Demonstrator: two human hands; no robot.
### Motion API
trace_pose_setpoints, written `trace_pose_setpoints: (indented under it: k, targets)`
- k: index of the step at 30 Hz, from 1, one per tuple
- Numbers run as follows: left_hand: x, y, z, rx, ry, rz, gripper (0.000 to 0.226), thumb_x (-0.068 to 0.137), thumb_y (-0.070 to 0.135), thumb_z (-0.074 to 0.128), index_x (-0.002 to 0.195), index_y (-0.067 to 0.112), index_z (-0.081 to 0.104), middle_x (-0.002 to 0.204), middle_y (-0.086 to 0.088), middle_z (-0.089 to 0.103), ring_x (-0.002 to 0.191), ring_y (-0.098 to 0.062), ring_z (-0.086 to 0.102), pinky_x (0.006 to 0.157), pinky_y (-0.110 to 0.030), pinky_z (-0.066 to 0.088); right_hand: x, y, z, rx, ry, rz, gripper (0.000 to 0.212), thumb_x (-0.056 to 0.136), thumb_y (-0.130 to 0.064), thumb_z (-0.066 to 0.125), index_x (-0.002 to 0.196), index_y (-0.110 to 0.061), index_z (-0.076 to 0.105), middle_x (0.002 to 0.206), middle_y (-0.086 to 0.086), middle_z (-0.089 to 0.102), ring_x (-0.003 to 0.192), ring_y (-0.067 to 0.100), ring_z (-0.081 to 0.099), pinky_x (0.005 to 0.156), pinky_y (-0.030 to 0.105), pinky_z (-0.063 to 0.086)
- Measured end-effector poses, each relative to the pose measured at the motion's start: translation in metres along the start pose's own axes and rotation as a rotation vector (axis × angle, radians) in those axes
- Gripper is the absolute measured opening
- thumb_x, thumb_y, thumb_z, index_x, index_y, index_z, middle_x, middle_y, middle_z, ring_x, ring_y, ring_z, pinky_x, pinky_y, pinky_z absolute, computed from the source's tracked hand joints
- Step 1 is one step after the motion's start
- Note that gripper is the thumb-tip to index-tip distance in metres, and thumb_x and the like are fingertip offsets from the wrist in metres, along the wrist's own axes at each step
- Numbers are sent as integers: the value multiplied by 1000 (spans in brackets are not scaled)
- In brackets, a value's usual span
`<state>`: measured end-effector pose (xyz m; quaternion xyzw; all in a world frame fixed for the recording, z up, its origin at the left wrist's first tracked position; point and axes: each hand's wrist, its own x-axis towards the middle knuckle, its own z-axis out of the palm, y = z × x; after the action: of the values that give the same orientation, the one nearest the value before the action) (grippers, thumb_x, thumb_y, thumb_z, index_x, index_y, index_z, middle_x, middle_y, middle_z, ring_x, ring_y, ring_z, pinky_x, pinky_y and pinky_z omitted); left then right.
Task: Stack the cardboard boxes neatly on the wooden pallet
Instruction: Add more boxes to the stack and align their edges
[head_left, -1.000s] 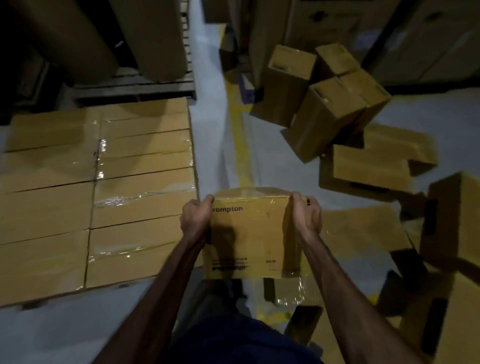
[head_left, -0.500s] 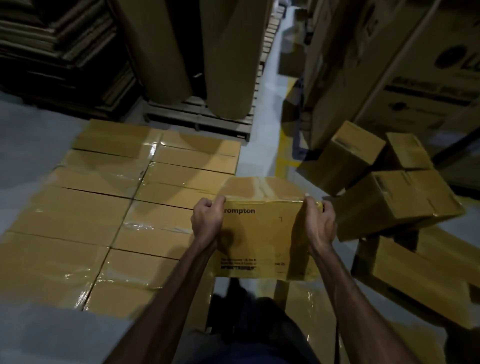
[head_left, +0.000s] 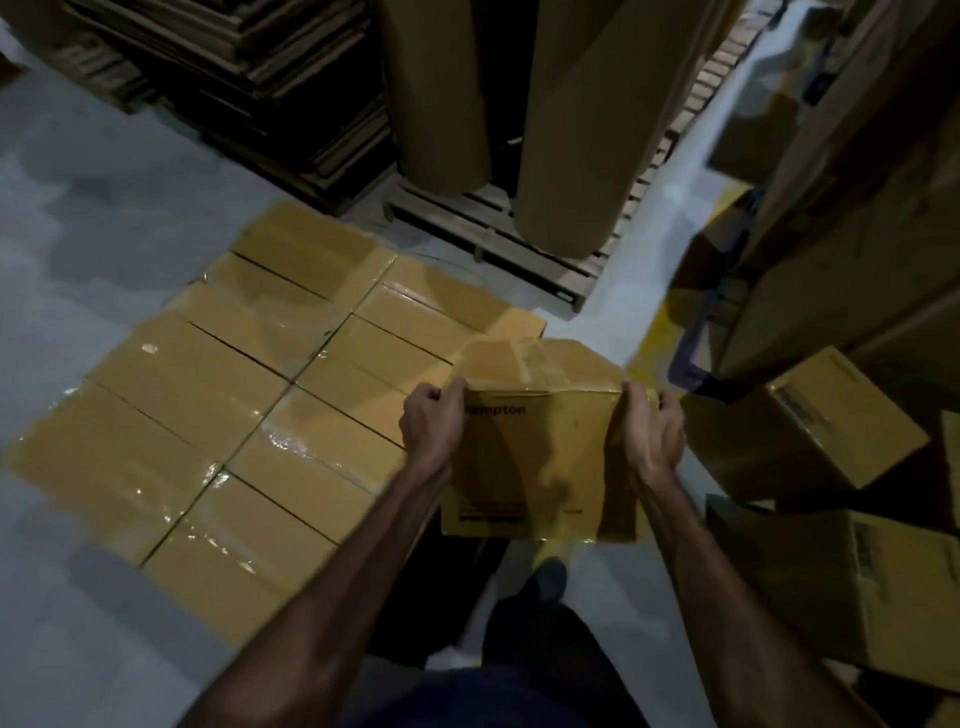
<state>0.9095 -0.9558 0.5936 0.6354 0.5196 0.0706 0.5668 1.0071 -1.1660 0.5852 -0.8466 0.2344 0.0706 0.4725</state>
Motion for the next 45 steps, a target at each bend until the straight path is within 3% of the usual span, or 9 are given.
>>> trace_pose_setpoints:
  k: [7, 14, 24, 28, 31, 33, 38, 41, 45]
  targets:
    - [13, 48, 64, -159, 119, -56, 26, 95, 36, 66, 83, 15, 58, 71, 1, 56, 62, -16, 51, 53, -29, 31, 104, -67, 8, -63, -199, -142, 44, 97, -50, 58, 130, -20, 59, 115, 5, 55, 103, 25, 50, 82, 35, 33]
    - [65, 76, 99, -273, 287, -102, 30, 93, 38, 66, 81, 15, 51, 76, -4, 49, 66, -21, 45, 58, -33, 28, 181, -136, 66, -133, -377, -220, 43, 93, -51, 56, 128, -26, 56, 118, 6, 60, 108, 31, 56, 94, 46, 48]
    - [154, 101, 143, -430, 484, -194, 27, 91, 25, 67, 75, 17, 47, 72, -3, 44, 64, -20, 39, 59, -33, 25, 265, -207, 168, -255, -611, -311, 41, 98, -36, 55, 135, -20, 58, 130, 8, 57, 119, 31, 52, 106, 47, 42]
    - [172, 105, 155, -495, 521, -211, 25, 83, 25, 66, 75, 16, 45, 74, -6, 41, 67, -19, 37, 64, -35, 27, 283, -235, 203, -281, -687, -388, 35, 93, -27, 54, 126, -18, 63, 121, 5, 57, 111, 27, 51, 102, 45, 44]
    - [183, 99, 167, -508, 504, -203, 27, 76, 26, 65, 83, 2, 54, 80, -14, 55, 73, -20, 48, 67, -35, 36, 306, -242, 230, -272, -733, -431, 52, 81, -33, 52, 128, -14, 65, 121, 9, 65, 111, 29, 59, 101, 49, 49]
    - [192, 91, 178, -508, 517, -187, 30, 72, 28, 66, 89, 4, 62, 92, -18, 66, 79, -20, 54, 70, -36, 41, 320, -242, 246, -268, -792, -441, 49, 85, -27, 50, 130, -12, 64, 110, 8, 65, 103, 26, 61, 93, 45, 50]
    - [214, 59, 218, -605, 534, -142, 18, 77, 12, 71, 94, 9, 67, 96, -5, 76, 96, -28, 68, 90, -49, 55, 369, -224, 278, -243, -903, -461, 57, 75, -22, 49, 130, -15, 64, 113, 9, 65, 100, 26, 61, 86, 42, 50]
    - [234, 36, 246, -641, 567, -118, 21, 85, -3, 70, 104, 7, 67, 105, 0, 73, 109, -27, 67, 105, -56, 54, 408, -204, 308, -239, -1013, -504, 48, 88, -13, 48, 134, -10, 62, 116, 13, 66, 92, 21, 62, 76, 33, 50]
    - [260, 1, 285, -639, 640, -126, 31, 87, -13, 66, 103, 13, 66, 125, -9, 69, 126, -34, 62, 109, -57, 52, 444, -173, 348, -148, -1065, -585, 38, 95, -9, 48, 129, -2, 62, 101, 4, 64, 79, 12, 59, 68, 22, 47]
